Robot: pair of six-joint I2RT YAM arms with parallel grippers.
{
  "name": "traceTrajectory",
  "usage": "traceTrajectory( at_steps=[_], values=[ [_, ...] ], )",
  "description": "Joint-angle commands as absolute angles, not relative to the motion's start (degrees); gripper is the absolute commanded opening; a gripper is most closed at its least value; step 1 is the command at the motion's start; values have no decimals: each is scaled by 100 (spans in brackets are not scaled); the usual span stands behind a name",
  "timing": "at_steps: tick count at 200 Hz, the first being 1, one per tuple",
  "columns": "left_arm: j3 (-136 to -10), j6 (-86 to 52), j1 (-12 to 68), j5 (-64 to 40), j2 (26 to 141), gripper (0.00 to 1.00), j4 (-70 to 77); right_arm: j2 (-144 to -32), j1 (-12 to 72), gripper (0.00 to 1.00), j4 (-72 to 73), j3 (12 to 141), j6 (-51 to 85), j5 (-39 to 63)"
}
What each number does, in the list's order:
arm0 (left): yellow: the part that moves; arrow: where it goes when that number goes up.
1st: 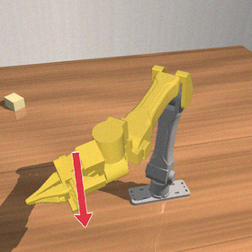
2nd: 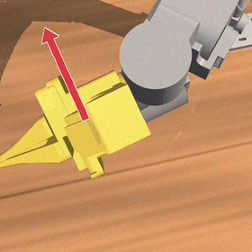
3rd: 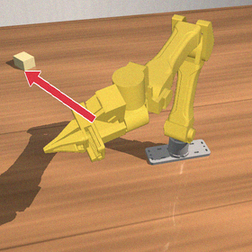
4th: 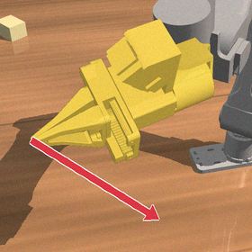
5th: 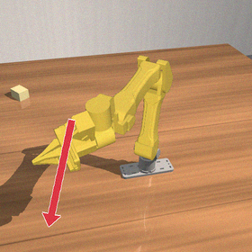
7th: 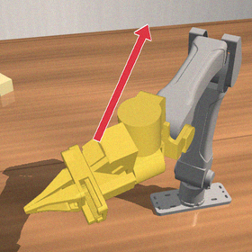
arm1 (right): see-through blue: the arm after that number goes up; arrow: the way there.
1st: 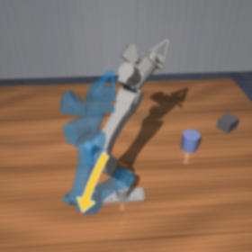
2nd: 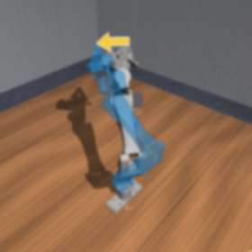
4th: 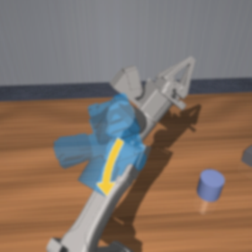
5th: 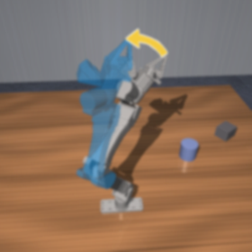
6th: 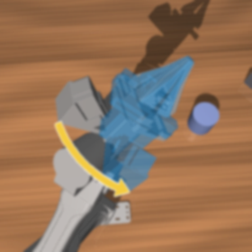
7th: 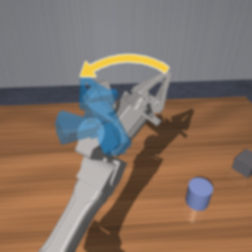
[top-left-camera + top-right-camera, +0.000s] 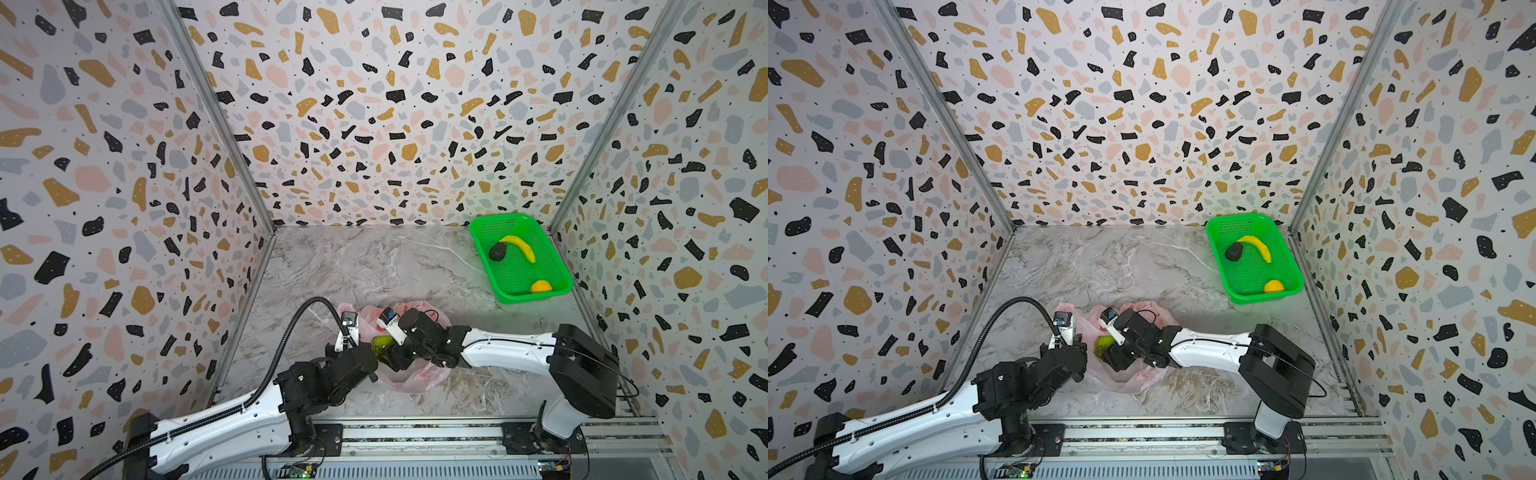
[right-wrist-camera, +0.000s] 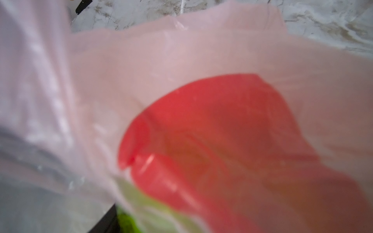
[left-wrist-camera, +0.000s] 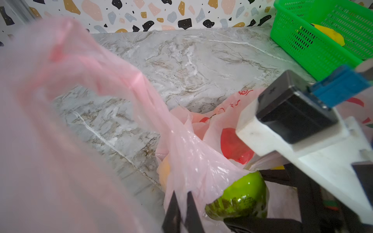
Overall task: Untie the knot of the plastic bag and take out the fruit
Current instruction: Pick up the fruit from the plastic bag.
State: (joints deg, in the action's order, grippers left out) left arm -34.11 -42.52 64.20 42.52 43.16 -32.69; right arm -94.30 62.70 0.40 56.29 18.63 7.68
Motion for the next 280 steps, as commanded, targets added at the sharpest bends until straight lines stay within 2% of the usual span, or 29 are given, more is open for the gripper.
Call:
traceTrajectory(
  at_steps=[1,120,180,213,233,280],
  values=[
    [-3332,-4132,6442,4357,4230,0,-3094,-9024,6295,48,-356,5610,1925,778],
    [-3268,-3987,6442,4412,4099,0,-2927,-7240,6298,48,-1667,5867,2006,844],
    [-3295,-3824,6442,4508,3996,0,-2748,-7270,6305,49,-2027,6073,1803,1166],
    [-3345,-3682,6442,4456,4021,0,-2370,-6873,6275,50,-1634,5818,1814,906],
    [-3364,-3540,6442,4488,4007,0,-2097,-6786,5826,50,-1128,5565,1874,699],
    [-3522,-3081,6442,4471,4004,0,-1569,-7550,5391,50,170,5546,1687,584]
  ],
)
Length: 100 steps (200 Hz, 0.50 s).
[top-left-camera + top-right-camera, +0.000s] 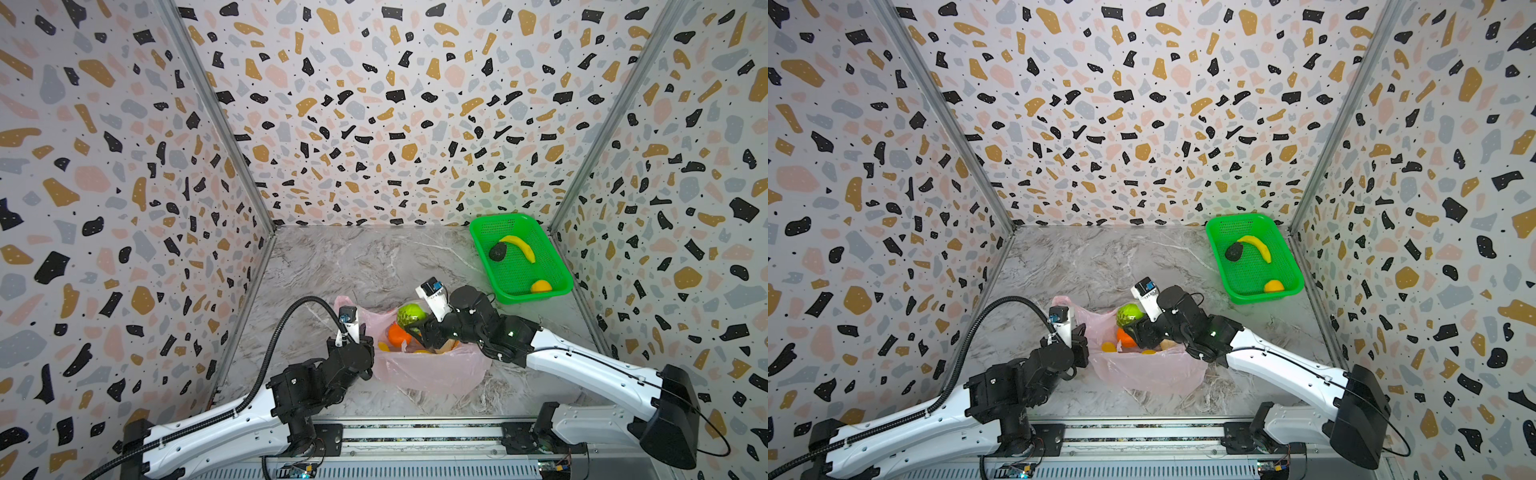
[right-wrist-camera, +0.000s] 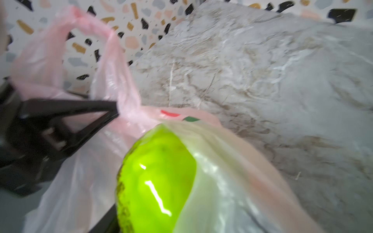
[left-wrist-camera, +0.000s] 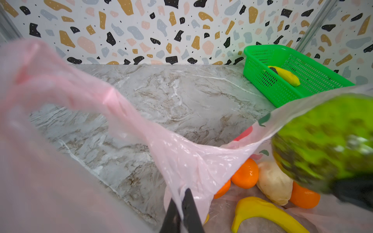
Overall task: Untie the knot of the plastic bag and take out the fruit
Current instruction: Pick up the fruit from the plastic bag.
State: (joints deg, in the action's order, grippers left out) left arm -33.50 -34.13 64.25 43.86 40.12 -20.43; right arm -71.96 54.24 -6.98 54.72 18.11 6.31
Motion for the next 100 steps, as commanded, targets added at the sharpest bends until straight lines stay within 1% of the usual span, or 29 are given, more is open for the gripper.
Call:
traceTrajectory(
  at_steps=[1,9,26,41,54,100],
  values=[
    [-3519,-3083,6442,4464,4006,0,-1562,-7567,5385,50,199,5550,1696,604],
    [-3504,-3077,6442,4424,4012,0,-1510,-7717,5354,50,437,5557,1771,710],
    [-3412,-3081,6452,4377,3995,0,-1411,-7904,5368,49,868,5580,1873,543],
    [-3343,-3102,6465,4377,3966,0,-1370,-7895,5379,49,1221,5524,1906,396],
    [-3314,-3116,6471,4383,3971,0,-1338,-7842,5323,49,1503,5503,1870,476],
    [-3327,-3115,6469,4535,4065,0,-1406,-7341,5086,50,845,5782,1650,1534]
  ],
)
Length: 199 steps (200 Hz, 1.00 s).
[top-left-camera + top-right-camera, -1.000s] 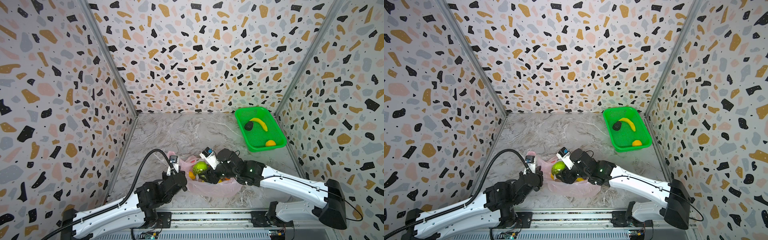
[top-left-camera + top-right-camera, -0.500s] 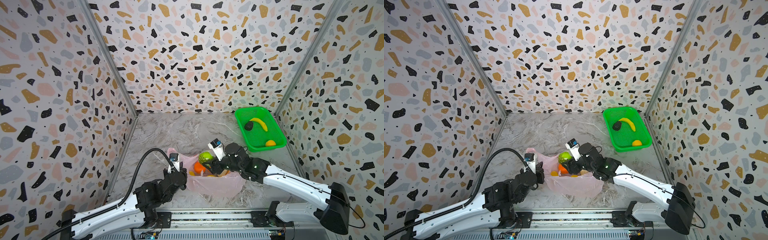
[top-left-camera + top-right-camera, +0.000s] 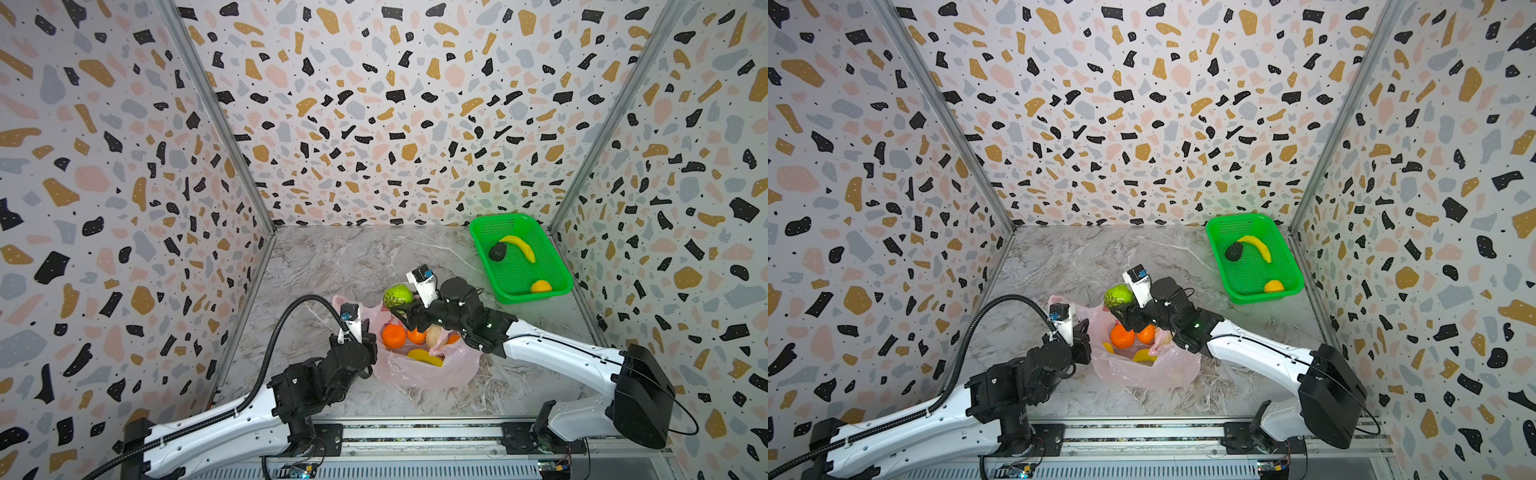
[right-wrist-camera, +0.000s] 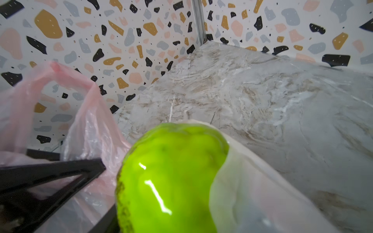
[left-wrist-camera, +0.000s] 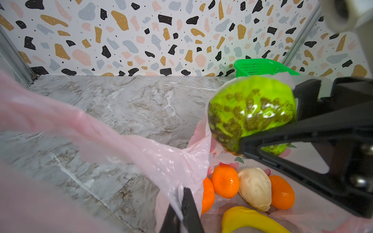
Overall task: Untie the knot of the plastic bag and take out the fruit
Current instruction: Pick up the fruit from the plastic bag, then place the fruit in the basket.
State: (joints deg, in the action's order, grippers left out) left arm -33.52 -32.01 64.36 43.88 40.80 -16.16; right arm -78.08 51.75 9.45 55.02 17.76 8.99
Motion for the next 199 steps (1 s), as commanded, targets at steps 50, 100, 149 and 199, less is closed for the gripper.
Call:
traceTrajectory(
  at_steps=[50,100,149,199],
  values=[
    [-3287,-3138,6496,4513,4051,0,-1311,-6196,5063,49,1660,4757,2048,1389],
    [-3322,-3063,6539,4482,4175,0,-1310,-6712,4951,49,2044,5559,1884,1366],
    [-3366,-3041,6548,4603,4167,0,-1361,-6913,4437,49,1763,6238,1931,1400],
    [-3574,-2808,6548,4902,4045,0,-1412,-6948,3112,49,654,6273,1873,1365]
  ],
)
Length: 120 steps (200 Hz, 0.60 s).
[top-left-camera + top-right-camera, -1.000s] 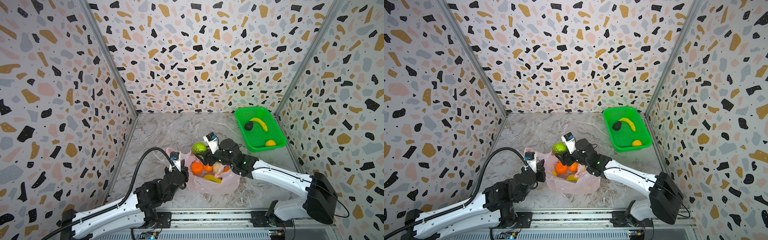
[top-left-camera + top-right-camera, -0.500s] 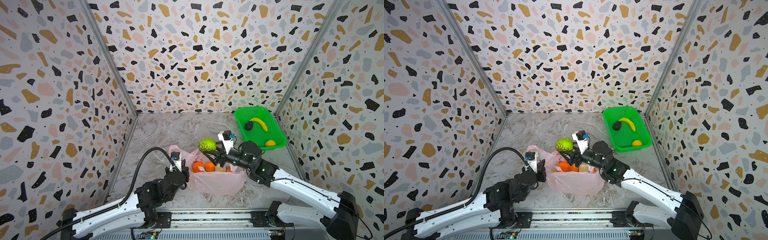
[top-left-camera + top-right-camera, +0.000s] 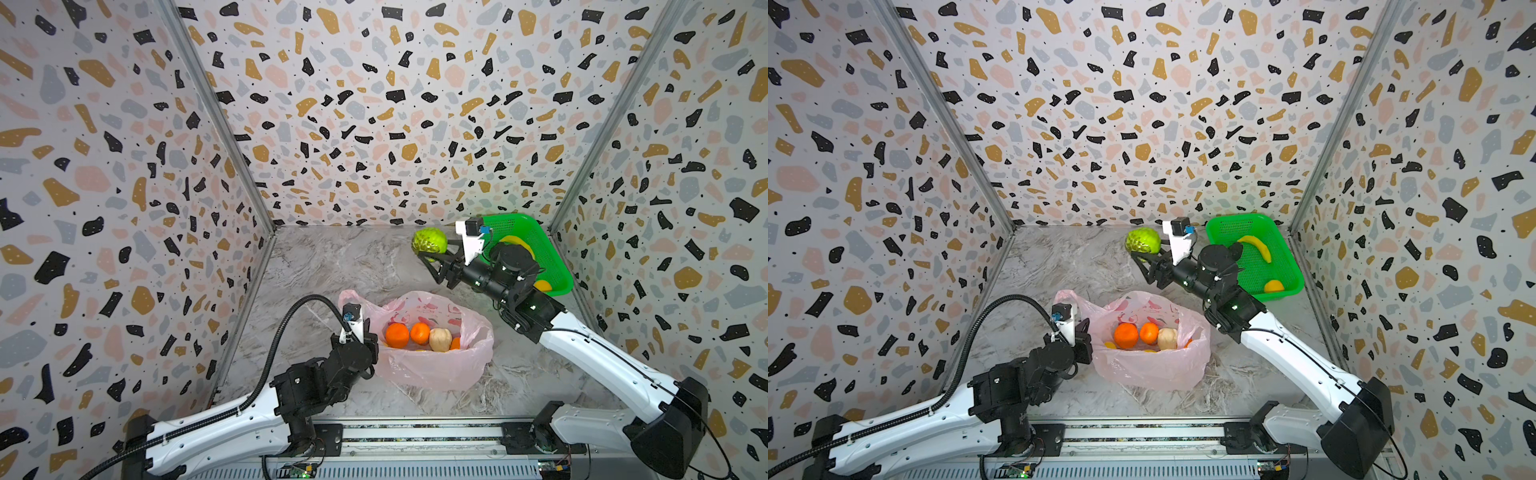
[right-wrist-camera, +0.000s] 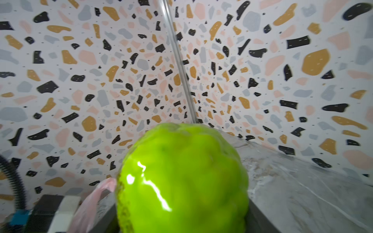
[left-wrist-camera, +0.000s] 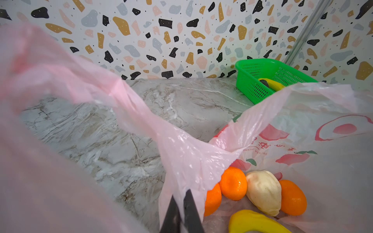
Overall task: Untie the knot of the plastic bag and take out the fruit
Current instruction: Place the fruit in the basket.
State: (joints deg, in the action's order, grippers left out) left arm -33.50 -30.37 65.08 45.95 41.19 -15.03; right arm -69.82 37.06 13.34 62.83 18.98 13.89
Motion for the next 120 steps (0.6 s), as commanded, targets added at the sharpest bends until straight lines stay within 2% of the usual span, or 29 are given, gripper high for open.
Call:
traceTrajectory(
  at_steps=[1,56,91,120],
  values=[
    [-3575,-2801,6548,4903,4044,0,-1409,-6950,3081,49,626,6265,1873,1359],
    [-3483,-2734,6549,4877,3971,0,-1273,-7635,1123,49,-150,6022,1611,998],
    [-3397,-2703,6548,4830,3891,0,-1195,-8371,736,49,-240,6108,1406,-2],
    [-3299,-2781,6548,4588,3876,0,-1101,-9076,446,48,-268,6311,1470,-144]
  ],
)
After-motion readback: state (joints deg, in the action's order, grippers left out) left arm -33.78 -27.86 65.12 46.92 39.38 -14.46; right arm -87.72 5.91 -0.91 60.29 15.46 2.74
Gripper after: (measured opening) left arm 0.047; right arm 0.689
